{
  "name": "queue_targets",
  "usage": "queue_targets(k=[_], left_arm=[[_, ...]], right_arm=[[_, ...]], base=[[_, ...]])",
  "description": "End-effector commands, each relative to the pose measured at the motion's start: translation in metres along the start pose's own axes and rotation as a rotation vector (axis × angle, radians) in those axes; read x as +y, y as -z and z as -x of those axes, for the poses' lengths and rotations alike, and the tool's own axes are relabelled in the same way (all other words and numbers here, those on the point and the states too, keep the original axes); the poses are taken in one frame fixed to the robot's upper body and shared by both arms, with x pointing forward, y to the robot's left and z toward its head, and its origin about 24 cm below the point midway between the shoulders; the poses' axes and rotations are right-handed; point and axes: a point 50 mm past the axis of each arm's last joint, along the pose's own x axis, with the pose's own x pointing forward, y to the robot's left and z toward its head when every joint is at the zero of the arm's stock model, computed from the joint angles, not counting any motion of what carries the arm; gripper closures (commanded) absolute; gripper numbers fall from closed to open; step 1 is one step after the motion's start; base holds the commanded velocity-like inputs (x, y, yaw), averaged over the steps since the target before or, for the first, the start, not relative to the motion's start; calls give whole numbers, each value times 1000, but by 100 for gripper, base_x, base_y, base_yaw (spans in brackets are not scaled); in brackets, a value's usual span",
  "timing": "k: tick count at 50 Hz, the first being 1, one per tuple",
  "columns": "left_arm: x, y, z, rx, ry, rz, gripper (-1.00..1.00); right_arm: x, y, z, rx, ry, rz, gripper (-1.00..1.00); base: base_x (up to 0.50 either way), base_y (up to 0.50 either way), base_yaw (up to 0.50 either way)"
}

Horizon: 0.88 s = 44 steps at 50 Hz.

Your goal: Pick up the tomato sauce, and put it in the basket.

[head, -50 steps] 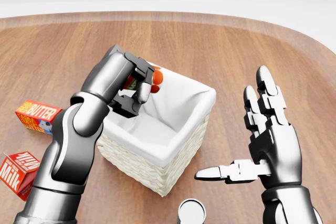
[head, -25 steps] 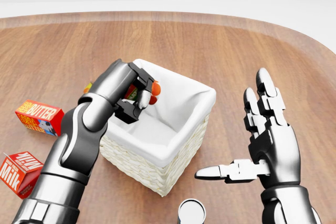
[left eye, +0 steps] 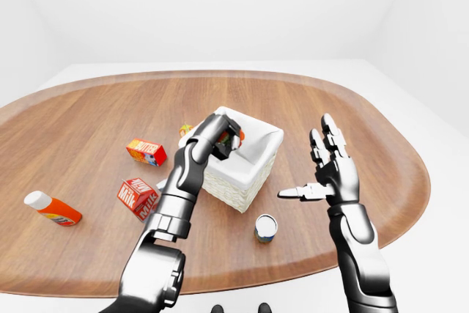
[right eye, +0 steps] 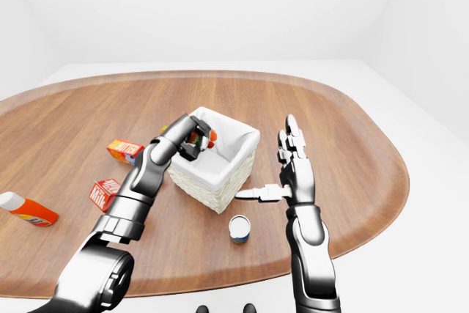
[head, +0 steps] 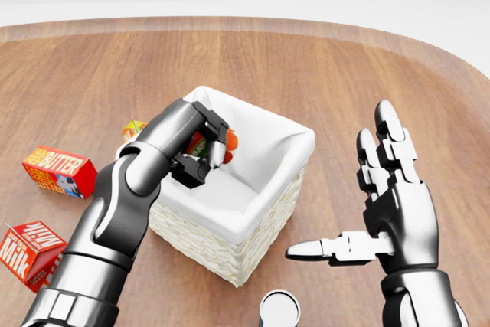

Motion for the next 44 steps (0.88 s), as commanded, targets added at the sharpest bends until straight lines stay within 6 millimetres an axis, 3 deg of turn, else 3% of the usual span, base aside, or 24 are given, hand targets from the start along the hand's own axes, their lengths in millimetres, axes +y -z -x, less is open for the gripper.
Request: queue_targets(k=[1, 2, 3, 29, 44], left_arm=[[-1, -2, -1, -4, -4, 7, 74], [-1, -2, -1, -5, -4, 6, 57], [2, -4, -1, -10, -4, 3, -100], [11, -10, 1, -37, -65, 3, -100], [29, -38, 17, -179, -137, 9, -100]], right_arm=[[-1, -1, 0, -4, 2, -1, -100], [-1, -1, 0, -4, 2, -2, -100], [-1, -1, 0, -6, 3, -1, -100], [1, -2, 2, -8, -4, -2, -100], [2, 0, 1, -1, -6, -3, -100]], base=[[0, 0, 0], [0, 0, 0], [0, 0, 0], [0, 0, 0], [0, 0, 0]])
